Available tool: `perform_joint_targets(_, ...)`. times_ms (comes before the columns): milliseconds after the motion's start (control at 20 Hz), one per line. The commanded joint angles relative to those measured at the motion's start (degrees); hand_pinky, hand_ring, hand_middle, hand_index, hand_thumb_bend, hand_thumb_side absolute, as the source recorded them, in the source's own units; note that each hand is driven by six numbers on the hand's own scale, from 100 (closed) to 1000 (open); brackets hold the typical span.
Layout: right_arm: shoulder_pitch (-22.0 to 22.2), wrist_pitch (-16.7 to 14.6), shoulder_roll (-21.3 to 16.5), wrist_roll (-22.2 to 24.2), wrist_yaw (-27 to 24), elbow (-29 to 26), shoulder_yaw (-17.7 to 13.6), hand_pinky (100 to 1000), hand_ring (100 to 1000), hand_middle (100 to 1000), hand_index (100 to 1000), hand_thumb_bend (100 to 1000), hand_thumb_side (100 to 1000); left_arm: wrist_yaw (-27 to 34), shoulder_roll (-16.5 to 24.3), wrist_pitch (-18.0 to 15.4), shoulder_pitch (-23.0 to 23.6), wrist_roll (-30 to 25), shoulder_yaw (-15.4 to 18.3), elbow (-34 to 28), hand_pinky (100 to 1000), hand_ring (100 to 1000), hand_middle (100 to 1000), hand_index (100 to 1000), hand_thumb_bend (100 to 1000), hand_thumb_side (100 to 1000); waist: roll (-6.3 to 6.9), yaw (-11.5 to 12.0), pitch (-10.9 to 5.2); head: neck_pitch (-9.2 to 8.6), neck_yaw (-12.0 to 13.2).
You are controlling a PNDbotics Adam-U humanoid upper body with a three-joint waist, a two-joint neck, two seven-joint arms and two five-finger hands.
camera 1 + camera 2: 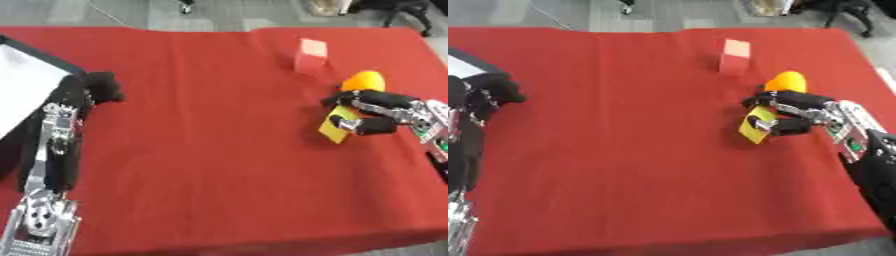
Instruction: Pick up the objects with one hand, pass them to the other hand, and then place them into the box on the other side of the table.
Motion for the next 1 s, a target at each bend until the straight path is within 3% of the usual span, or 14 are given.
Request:
perform_joint_targets(50, 0.02, -0.02, -2.80, 0.30, 1.51, 0.40, -0.26, 845, 838, 874, 976, 100, 973, 0.19, 0.72, -0.04, -0.29, -0.20, -0.18, -0.75, 758, 605, 594, 733, 325, 1000, -0.04, -0.02, -0.82, -0.10, 0.01)
perform_joint_targets(250, 0.07, -0.12, -2.66, 0.14, 2.67, 0.58, -0.22, 843, 837, 878, 979, 100, 952, 0.22, 0.69, -0.06, -0.33, -0.20, -0.17, -0.76, 758, 605, 594, 733, 325, 1000, -0.07, 0.05, -0.83, -0.10, 0.05)
perform_joint_targets(450, 0.11, -0.02, -2.57, -0.32, 2.88, 0.77, -0.27, 842, 835, 877, 978, 100, 1000, 0.26, 0.67, -0.08, -0.34, -0.19, -0.16, -0.76, 758, 605, 594, 733, 325, 1000, -0.11, 0.09, -0.87, -0.10, 0.04)
perform_joint_targets(1000, 0.23, 1.05, -2.95, -1.31, -0.37, -1.36, -0.81, 839, 826, 869, 973, 149, 1000, 0.23, 0.72, -0.06, -0.26, -0.16, -0.16, -0.70, 758, 605, 594, 733, 324, 1000, -0.19, 0.04, -0.96, -0.10, 0.08)
